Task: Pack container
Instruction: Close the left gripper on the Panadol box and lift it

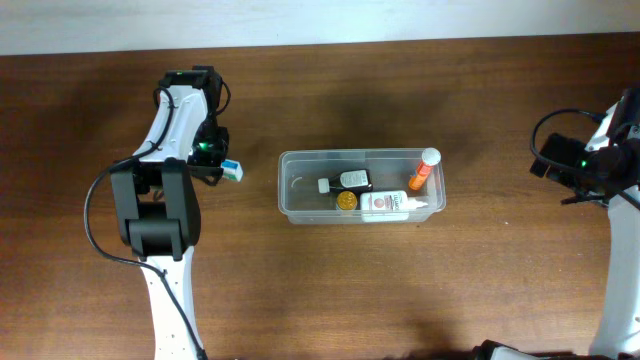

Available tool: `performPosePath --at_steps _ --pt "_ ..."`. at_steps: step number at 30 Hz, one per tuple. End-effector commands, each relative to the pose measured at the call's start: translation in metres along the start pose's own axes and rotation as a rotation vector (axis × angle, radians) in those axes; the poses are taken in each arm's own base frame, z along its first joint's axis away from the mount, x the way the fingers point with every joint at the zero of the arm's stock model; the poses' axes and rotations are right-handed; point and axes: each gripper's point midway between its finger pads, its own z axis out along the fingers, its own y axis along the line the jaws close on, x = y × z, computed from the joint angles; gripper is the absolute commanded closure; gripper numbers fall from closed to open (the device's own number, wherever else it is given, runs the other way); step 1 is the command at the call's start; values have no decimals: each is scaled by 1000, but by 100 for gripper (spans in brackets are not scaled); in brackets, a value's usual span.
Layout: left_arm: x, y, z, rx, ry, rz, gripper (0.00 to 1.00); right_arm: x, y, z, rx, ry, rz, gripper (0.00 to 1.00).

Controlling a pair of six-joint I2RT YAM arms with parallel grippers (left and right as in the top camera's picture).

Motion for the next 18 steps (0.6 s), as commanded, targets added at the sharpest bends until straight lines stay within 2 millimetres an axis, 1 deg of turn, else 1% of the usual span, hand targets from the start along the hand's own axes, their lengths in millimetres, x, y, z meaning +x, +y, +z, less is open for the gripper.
performPosePath --at_steps 1,3,5,6,9,10,14,16,17,18 --pt "-6 8 12 -49 -16 -4 62 -5 0 -3 -3 -16 9 2" --pt "-6 8 12 -52 -16 -4 71 -5 0 -3 -3 -16 9 2" --pt "-6 8 12 -52 -16 -4 72 -5 0 -3 -2 -16 9 2" --pt "-5 8 12 -52 -16 -4 70 -5 0 -3 -3 -16 9 2" --pt "-6 11 12 -64 -16 -2 50 -5 0 -3 -3 -16 9 2" --pt "-6 13 12 -72 -19 -2 47 -5 0 -3 -3 -16 9 2" --pt "-6 22 11 -106 -22 3 46 -5 0 -3 -3 -16 9 2" --pt "-7 22 11 -109 -20 35 55 -5 0 -3 -3 -16 9 2" --pt "-7 22 11 -108 -20 45 64 -5 0 -3 -3 -16 9 2" --pt "-7 22 11 -109 -23 52 76 -5 0 -3 -2 -16 9 2"
